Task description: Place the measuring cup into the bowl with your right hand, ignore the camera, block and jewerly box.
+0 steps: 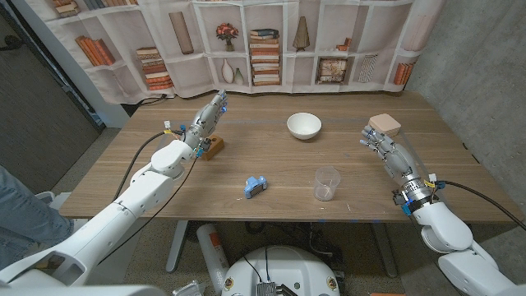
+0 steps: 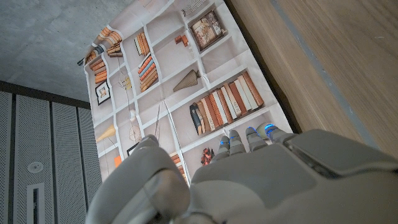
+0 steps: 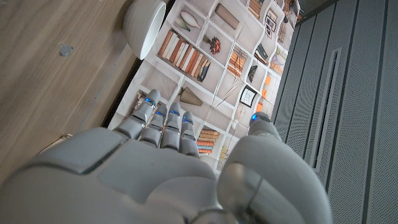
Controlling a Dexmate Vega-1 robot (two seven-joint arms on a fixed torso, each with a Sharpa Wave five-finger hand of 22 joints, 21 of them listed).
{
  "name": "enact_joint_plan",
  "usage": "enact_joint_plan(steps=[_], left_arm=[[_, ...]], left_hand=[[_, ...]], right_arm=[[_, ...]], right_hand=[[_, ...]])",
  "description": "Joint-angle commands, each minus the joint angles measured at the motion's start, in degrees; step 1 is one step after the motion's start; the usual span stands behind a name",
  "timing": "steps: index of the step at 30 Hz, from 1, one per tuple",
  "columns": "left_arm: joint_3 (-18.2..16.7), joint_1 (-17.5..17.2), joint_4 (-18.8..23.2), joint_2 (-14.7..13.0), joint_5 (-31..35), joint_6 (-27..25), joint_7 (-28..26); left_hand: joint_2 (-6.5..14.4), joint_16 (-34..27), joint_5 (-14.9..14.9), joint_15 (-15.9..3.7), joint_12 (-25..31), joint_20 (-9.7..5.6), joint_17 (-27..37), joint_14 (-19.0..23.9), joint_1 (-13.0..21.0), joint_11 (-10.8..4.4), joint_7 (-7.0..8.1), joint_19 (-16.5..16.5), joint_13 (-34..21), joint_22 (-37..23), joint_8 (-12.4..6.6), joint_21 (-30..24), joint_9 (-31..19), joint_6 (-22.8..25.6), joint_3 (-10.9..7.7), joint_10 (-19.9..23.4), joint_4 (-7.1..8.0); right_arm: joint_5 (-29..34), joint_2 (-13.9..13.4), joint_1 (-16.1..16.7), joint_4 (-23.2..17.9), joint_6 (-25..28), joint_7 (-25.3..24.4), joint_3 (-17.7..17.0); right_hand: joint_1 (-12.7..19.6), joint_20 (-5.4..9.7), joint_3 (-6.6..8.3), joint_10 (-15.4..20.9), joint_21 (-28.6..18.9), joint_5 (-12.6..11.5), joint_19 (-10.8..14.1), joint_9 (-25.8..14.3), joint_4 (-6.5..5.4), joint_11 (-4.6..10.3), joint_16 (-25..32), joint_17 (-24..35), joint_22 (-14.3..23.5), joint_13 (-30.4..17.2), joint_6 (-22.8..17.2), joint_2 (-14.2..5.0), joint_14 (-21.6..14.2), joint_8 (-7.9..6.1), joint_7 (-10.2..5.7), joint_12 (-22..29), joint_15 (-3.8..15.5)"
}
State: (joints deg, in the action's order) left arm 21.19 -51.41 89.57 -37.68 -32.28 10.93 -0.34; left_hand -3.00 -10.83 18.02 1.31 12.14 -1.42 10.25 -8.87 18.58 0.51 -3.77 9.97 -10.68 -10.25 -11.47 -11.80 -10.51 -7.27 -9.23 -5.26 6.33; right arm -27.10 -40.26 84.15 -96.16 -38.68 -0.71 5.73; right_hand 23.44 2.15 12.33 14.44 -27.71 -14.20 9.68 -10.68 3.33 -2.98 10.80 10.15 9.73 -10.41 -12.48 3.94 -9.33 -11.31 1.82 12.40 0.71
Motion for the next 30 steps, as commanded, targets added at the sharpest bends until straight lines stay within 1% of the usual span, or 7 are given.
enact_joint_plan(steps=[1,4,10,11,13,21,30], left_arm=[[0.31,0.47,-0.33,0.15,0.25,-0.27,0.21],[0.35,0.61,-0.25,0.05,0.20,-0.59,0.31],[0.35,0.85,-0.27,-0.13,0.15,-0.94,0.48],[0.37,0.88,-0.32,-0.15,0.14,-0.88,0.61],[0.39,0.89,-0.26,-0.24,0.14,-1.01,0.67],[-0.06,0.32,0.26,-0.91,-0.14,-1.23,0.64],[0.00,0.28,-0.15,-1.02,-0.30,-1.18,1.12]], left_hand=[[0.28,0.11,0.24,0.04,-0.26,0.35,0.16,0.07,0.38,0.33,0.17,1.40,-0.09,-0.15,-0.03,0.33,-0.17,0.47,0.16,0.03,0.03],[0.30,0.11,0.24,0.04,-0.26,0.36,0.16,0.07,0.40,0.25,0.16,1.39,-0.09,-0.15,-0.03,0.32,-0.17,0.50,0.20,0.05,0.02],[0.33,0.09,0.24,0.04,-0.28,0.37,0.17,0.12,0.42,0.22,0.12,1.38,-0.09,-0.15,-0.01,0.31,-0.17,0.50,0.26,0.01,0.02],[0.34,0.09,0.24,0.04,-0.28,0.38,0.17,0.12,0.43,0.19,0.14,1.38,-0.09,-0.15,0.00,0.31,-0.17,0.49,0.27,0.03,0.01],[0.36,0.09,0.24,0.03,-0.28,0.41,0.17,0.10,0.44,0.18,0.16,1.41,-0.09,-0.15,0.03,0.32,-0.17,0.43,0.30,0.04,0.01],[0.42,0.08,0.25,0.03,-0.28,0.37,0.17,0.13,0.48,0.24,0.13,1.42,-0.09,-0.15,0.02,0.32,-0.18,0.51,0.37,0.07,0.00],[0.48,0.10,0.26,0.09,-0.29,0.39,0.17,0.10,0.53,0.28,0.11,1.44,-0.09,-0.15,0.04,0.33,-0.18,0.51,0.44,0.08,-0.02]], right_arm=[[2.56,0.19,1.37,-0.77,-0.06,-1.46,-0.69],[3.89,0.28,1.92,-1.34,0.31,-2.50,-1.07],[4.95,0.47,2.41,-1.72,0.20,-2.86,-1.14],[5.11,0.50,2.46,-1.79,0.21,-2.92,-1.14],[5.55,0.53,2.54,-1.89,0.23,-3.05,-1.15],[8.18,0.37,3.13,-3.28,1.76,-4.47,-1.39],[8.68,0.66,3.51,-3.65,1.61,-4.59,-1.07]], right_hand=[[0.81,0.97,0.05,0.13,0.48,-0.43,0.60,-0.18,0.38,0.49,-0.05,0.05,0.12,-0.04,-0.03,-0.01,-0.13,0.17,-0.19,-0.10,0.33],[1.00,1.00,0.06,0.04,0.70,-0.49,0.43,-0.18,0.53,0.65,-0.10,0.06,0.13,-0.05,-0.02,0.04,-0.02,0.17,-0.20,-0.15,0.31],[1.21,1.01,0.07,0.07,0.92,-0.57,0.43,-0.19,0.69,0.54,-0.15,0.07,0.14,-0.05,-0.01,0.09,0.12,0.16,-0.22,-0.16,0.33],[1.26,1.04,0.07,-0.05,0.99,-0.60,0.44,-0.19,0.74,0.76,-0.14,0.07,0.14,-0.05,0.03,0.11,0.12,0.17,-0.28,-0.22,0.33],[1.32,1.01,0.07,-0.12,1.07,-0.63,0.44,-0.19,0.78,0.75,-0.14,0.08,0.15,-0.05,0.03,0.13,0.14,0.17,-0.33,-0.26,0.34],[1.58,0.95,0.09,-0.29,1.40,-0.73,0.26,-0.20,0.98,0.63,-0.22,0.09,0.15,-0.06,0.22,0.16,0.39,0.22,-0.48,-0.34,0.37],[1.96,0.90,0.15,-0.37,1.71,-0.85,0.28,-0.20,1.24,0.66,-0.19,0.10,0.16,-0.07,0.29,0.18,0.38,0.22,-0.52,-0.39,0.28]])
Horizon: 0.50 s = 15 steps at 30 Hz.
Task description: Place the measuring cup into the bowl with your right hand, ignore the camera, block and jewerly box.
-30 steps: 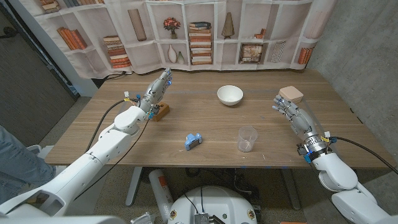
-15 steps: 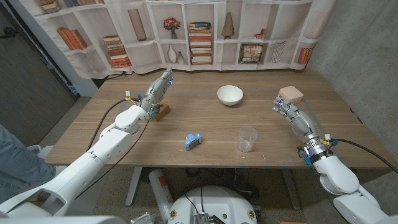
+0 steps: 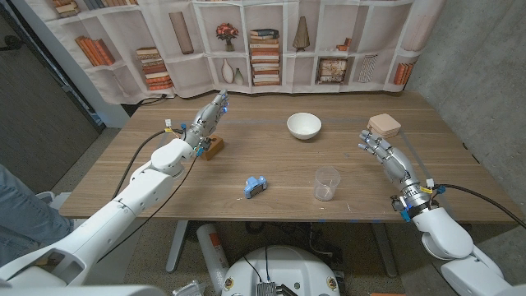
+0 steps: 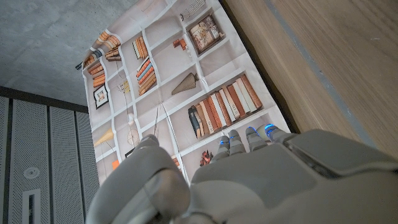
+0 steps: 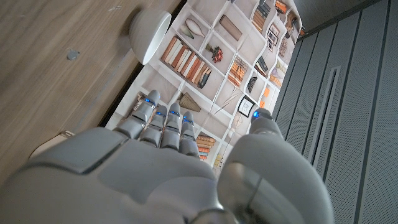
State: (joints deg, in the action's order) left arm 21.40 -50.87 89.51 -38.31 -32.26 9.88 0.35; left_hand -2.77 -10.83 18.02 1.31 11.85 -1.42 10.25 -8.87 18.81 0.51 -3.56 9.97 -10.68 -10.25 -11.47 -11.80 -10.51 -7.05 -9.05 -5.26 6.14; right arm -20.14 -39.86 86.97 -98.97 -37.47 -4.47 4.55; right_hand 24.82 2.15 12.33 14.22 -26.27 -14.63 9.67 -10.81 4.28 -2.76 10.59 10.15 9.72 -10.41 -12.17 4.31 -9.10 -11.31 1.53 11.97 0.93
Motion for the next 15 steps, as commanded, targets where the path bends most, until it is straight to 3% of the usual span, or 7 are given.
enact_joint_plan(steps=[1,15], left_arm=[[-0.21,-0.27,-0.06,-0.41,-0.29,-0.13,0.40],[-0.23,-0.40,0.59,-0.55,0.02,0.12,0.26]], left_hand=[[0.27,0.10,0.26,0.09,0.00,0.39,0.16,0.09,0.31,0.28,-0.18,1.45,-0.10,-0.16,0.04,0.33,-0.18,0.32,0.28,0.09,0.16],[0.36,0.10,0.26,0.10,-0.01,0.38,0.16,0.09,0.38,0.26,-0.17,1.47,-0.10,-0.16,0.04,0.33,-0.18,0.42,0.43,0.14,0.13]], right_arm=[[1.84,0.33,0.92,-0.92,0.21,-0.96,0.02],[4.39,1.56,3.17,-1.21,-2.19,-2.19,-0.94]], right_hand=[[0.62,0.90,0.16,-0.17,0.30,-0.43,0.28,-0.08,0.33,0.49,0.01,0.09,0.17,-0.07,-0.02,-0.19,0.17,0.22,-0.23,0.04,0.06],[1.28,0.90,0.15,-0.40,0.91,-0.65,0.29,-0.09,0.86,0.62,-0.06,0.09,0.18,-0.08,0.55,0.10,0.47,0.36,-0.45,-0.06,0.13]])
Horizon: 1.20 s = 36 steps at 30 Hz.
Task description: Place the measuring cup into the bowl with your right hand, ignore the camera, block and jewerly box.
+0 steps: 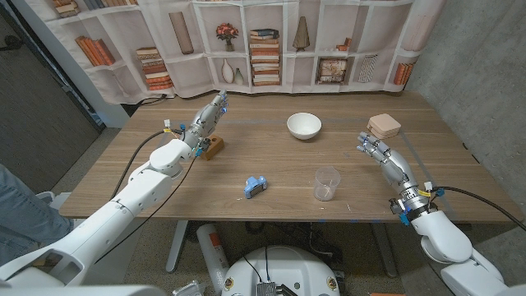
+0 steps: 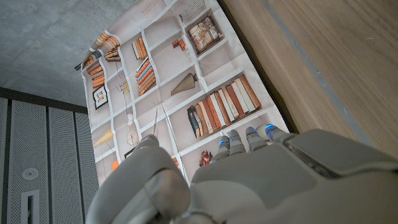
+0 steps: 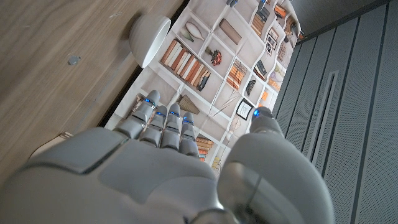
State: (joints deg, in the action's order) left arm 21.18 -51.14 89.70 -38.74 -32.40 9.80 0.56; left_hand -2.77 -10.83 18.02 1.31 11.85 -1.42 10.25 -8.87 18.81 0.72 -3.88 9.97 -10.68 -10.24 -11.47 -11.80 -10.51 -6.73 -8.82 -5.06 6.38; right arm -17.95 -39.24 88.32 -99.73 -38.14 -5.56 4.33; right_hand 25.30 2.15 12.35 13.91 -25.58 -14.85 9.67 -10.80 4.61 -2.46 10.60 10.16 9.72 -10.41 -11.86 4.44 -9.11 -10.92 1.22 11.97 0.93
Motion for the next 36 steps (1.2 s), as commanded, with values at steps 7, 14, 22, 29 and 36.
enact_joint_plan(steps=[7,14,22,29,36], left_arm=[[0.13,-0.27,0.74,-0.02,0.32,0.26,-0.07],[0.08,-0.74,1.27,-0.06,0.40,0.10,-0.60],[-0.04,-1.09,1.55,-0.10,0.65,0.41,-0.95],[0.13,-0.71,0.98,0.27,0.57,0.46,-0.74],[0.39,-0.29,0.76,0.36,0.63,0.09,-0.55]], left_hand=[[0.41,0.09,0.26,0.09,-0.02,0.38,0.16,0.13,0.43,0.05,0.16,1.47,-0.10,-0.16,0.05,0.32,-0.18,0.12,0.28,-0.05,-0.13],[0.45,0.08,0.26,0.07,-0.02,0.40,0.16,0.14,0.46,0.03,0.12,1.48,-0.10,-0.16,0.05,0.32,-0.18,0.16,0.35,-0.02,-0.14],[0.50,0.07,0.26,0.11,0.03,0.44,0.16,0.18,0.50,0.06,0.09,1.47,-0.10,-0.16,0.02,0.31,-0.19,0.31,0.44,0.12,-0.16],[0.53,0.07,0.26,0.11,-0.02,0.46,0.16,0.20,0.53,0.09,0.08,1.46,-0.10,-0.16,0.02,0.31,-0.19,0.35,0.49,0.04,-0.17],[0.58,0.07,0.26,0.13,-0.01,0.49,0.16,0.22,0.56,0.03,0.10,1.45,-0.10,-0.16,-0.03,0.30,-0.19,0.51,0.56,0.09,-0.18]], right_arm=[[3.80,1.55,2.58,-0.16,-2.83,-1.35,-0.99],[5.44,1.92,3.00,0.14,-3.76,-1.38,-1.12],[7.76,2.78,3.14,0.27,-4.63,-2.10,-1.28],[10.61,2.82,3.74,-0.72,-3.60,-3.08,-2.17],[13.11,2.82,4.28,-1.75,-2.36,-3.94,-2.86]], right_hand=[[1.05,0.87,-0.01,-0.35,0.57,-0.67,0.19,-0.09,0.81,0.58,-0.11,0.10,0.17,-0.09,0.54,0.39,0.69,0.04,-0.38,-0.16,0.07],[2.39,0.95,-0.11,-0.85,1.71,-1.53,-0.77,-0.10,1.85,0.65,-0.31,0.09,0.13,-0.11,0.88,1.34,1.62,-0.03,-1.16,-0.30,0.20],[3.26,0.98,-0.18,-1.34,2.31,-2.23,-0.99,-0.11,2.45,1.00,-0.29,0.10,0.13,-0.12,1.19,1.89,1.97,-0.03,-1.39,-0.43,0.24],[4.24,0.96,-0.41,-2.75,3.21,-3.29,-1.38,-0.12,3.06,1.43,-0.34,0.13,0.16,-0.13,2.08,2.62,2.72,0.12,-1.87,-0.82,0.30],[4.74,1.15,-0.68,-3.80,4.06,-4.14,-2.01,-0.13,3.30,0.77,-0.51,0.17,0.20,-0.13,3.05,3.08,3.84,0.29,-2.22,-1.00,0.21]])
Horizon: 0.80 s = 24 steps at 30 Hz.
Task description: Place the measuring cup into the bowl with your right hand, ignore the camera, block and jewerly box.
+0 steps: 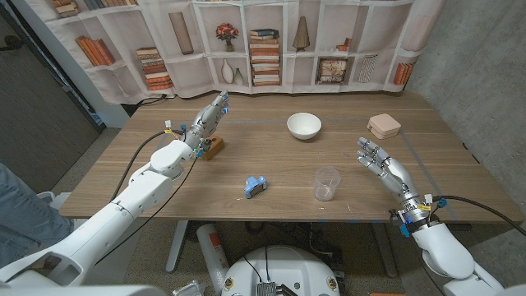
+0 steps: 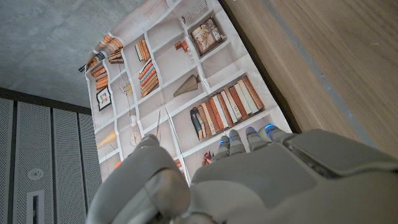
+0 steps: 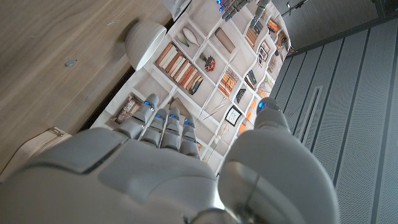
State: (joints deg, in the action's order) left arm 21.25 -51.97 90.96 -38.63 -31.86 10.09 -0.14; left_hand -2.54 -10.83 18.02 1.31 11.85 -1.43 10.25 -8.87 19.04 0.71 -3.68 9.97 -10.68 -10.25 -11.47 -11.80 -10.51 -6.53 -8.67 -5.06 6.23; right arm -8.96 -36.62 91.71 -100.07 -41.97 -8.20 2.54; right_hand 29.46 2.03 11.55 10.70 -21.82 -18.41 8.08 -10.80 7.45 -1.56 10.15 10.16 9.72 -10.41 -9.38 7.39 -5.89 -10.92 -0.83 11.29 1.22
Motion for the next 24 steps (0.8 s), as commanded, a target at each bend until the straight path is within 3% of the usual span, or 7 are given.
enact_joint_plan(steps=[1,11,24], left_arm=[[0.33,0.55,-0.43,0.23,0.15,-0.32,0.04],[0.49,0.71,-0.20,0.04,0.22,-0.94,0.05],[0.63,0.92,-0.11,0.18,0.38,-0.92,0.01]], left_hand=[[0.35,0.07,0.26,0.14,-0.01,0.49,0.17,0.22,0.34,0.05,-0.11,1.46,-0.10,-0.16,-0.02,0.30,-0.19,0.32,0.41,0.09,-0.03],[0.43,0.06,0.26,0.15,-0.01,0.51,0.17,0.25,0.39,0.06,-0.11,1.44,-0.10,-0.16,-0.02,0.29,-0.19,0.39,0.50,0.14,-0.04],[0.53,0.07,0.26,0.14,-0.03,0.54,0.17,0.26,0.45,0.16,-0.15,1.47,-0.11,-0.16,-0.02,0.30,-0.19,0.51,0.65,0.16,-0.06]], right_arm=[[4.62,0.18,0.98,-1.57,1.72,-1.43,-1.16],[8.02,0.69,2.20,-2.65,3.13,-3.11,-1.23],[11.24,1.40,3.42,-3.40,3.40,-4.96,-1.37]], right_hand=[[0.68,1.34,-0.01,-1.04,0.56,-0.86,-0.58,-0.14,0.49,0.15,-0.08,0.18,0.21,-0.13,0.97,0.28,0.95,0.36,-0.20,-0.40,-0.07],[0.65,1.28,-1.02,-4.53,2.26,-2.77,-1.20,-0.16,0.25,-0.70,-0.04,0.29,0.28,-0.15,6.36,0.82,3.26,1.11,0.90,-0.77,-0.39],[0.46,1.41,-1.61,-5.50,2.86,-3.57,-1.00,-0.17,0.10,-0.59,0.09,0.29,0.29,-0.16,8.35,1.05,3.77,1.03,0.92,-0.64,-0.37]])
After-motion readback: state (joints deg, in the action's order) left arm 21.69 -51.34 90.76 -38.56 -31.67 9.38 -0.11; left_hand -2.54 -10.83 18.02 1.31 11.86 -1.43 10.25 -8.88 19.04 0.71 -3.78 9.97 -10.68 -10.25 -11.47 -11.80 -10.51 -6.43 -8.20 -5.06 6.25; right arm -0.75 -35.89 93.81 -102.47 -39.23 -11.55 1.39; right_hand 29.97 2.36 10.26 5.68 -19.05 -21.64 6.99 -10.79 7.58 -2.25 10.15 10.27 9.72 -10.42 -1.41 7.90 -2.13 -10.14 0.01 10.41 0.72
